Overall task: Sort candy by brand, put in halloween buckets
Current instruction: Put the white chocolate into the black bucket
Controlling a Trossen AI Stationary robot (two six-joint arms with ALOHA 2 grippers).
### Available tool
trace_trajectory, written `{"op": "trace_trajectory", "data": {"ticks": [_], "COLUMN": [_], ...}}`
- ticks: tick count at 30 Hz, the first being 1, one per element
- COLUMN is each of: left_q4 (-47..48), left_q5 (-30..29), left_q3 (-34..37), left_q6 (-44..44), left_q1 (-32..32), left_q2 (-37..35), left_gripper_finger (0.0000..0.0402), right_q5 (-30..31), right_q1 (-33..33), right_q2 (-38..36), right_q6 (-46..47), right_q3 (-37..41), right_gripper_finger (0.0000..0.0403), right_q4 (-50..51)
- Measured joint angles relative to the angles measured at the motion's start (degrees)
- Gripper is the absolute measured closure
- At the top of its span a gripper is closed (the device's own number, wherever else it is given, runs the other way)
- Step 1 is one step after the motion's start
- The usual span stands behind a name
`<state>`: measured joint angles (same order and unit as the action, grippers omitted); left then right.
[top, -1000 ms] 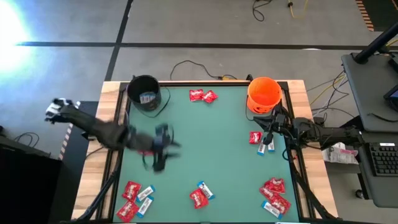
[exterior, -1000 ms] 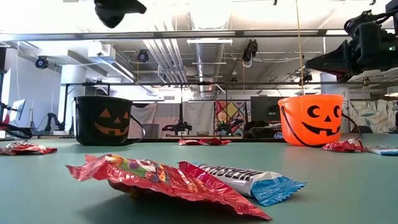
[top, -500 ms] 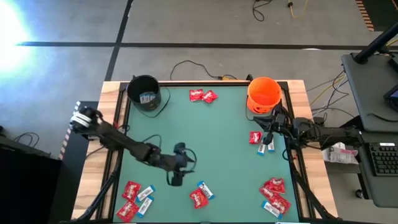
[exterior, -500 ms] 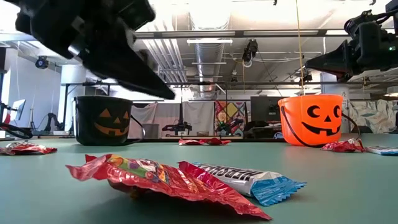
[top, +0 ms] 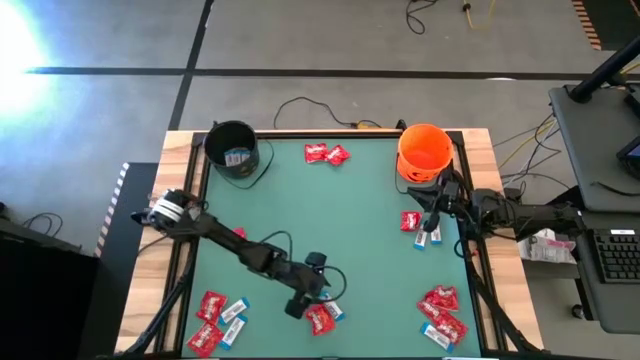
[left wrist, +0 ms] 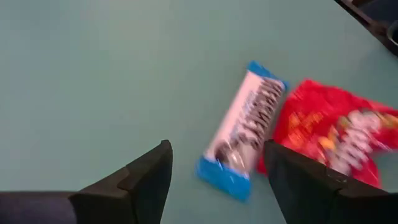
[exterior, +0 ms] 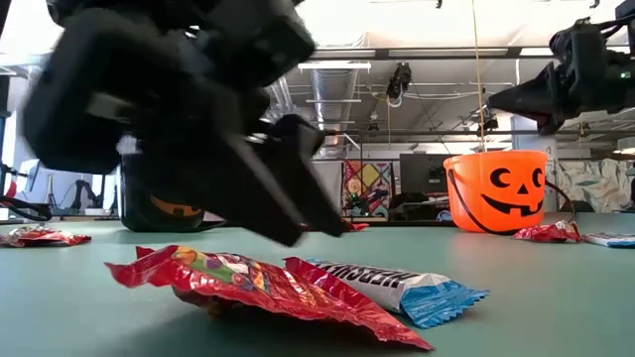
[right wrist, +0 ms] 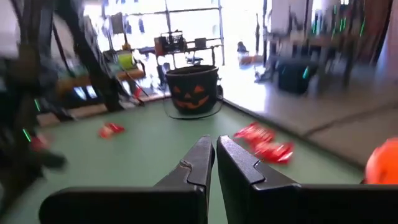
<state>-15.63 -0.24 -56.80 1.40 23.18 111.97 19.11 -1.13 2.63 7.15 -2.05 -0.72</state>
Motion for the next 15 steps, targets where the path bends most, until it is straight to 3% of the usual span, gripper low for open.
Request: {"op": "trace_trajectory", "data": {"ticks": [3, 7, 9, 12, 15], "left_q4": [-0.1, -0.9, -1.12, -1.12, -1.16], "left_q5": [-0.06, 0.1, 0.81, 0.8, -0.05], "left_q3": [-2.34, -3.62, -3.69, -3.37, -2.0], "left_q6": [0.0, 0.53, 0.31, -0.42, -0.42], "left_q1": [-0.53, -0.58, -0.59, -0.72, -2.27], "left_q2": [2.81, 5.09, 5.6, 5.74, 5.03], "left_gripper_finger": [0.017, 0.017, 0.017, 0.017, 0.017], "right_q5": [-2.23, -21.85, -27.57, -26.9, -19.9], "right_q1": [0.04, 1.33, 2.9, 6.08, 9.28], "right_q2": [1.04, 3.36, 4.67, 7.6, 11.87], "right_q6": [10.94, 8.48, 8.3, 7.38, 5.51], "right_q3": [0.34, 1.31, 1.32, 1.32, 1.32], "right_gripper_finger": [0.0385, 0.0385, 0.0385, 0.0385, 0.0385], "right_q4": [-0.42, -3.83, -8.25, -14.56, -19.23]}}
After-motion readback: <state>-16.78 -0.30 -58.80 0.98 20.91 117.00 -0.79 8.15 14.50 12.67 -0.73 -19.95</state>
